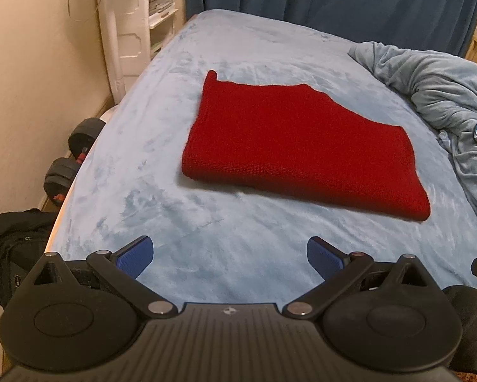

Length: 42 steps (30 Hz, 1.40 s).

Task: Fold small clothes
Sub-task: 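Open both grippers and pull them back from the folded cardigan, then swing the right tool over the folded cardigan toward its edge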

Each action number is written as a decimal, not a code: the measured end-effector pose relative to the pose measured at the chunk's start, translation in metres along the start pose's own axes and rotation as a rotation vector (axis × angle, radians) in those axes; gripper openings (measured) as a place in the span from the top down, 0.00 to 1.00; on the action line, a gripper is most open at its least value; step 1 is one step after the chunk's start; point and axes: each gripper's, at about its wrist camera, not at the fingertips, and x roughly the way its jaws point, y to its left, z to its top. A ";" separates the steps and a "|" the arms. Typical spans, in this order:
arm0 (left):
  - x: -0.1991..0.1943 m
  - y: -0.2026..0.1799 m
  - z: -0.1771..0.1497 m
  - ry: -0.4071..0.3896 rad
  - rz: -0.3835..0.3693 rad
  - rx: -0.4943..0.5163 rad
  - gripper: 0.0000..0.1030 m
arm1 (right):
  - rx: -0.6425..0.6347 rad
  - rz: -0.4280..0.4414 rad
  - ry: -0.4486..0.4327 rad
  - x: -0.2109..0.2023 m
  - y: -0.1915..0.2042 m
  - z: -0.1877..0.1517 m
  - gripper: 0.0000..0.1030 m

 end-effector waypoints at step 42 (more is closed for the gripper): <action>0.115 -0.003 0.069 0.074 0.120 -0.024 0.00 | 0.987 0.025 0.019 0.219 -0.171 0.035 0.20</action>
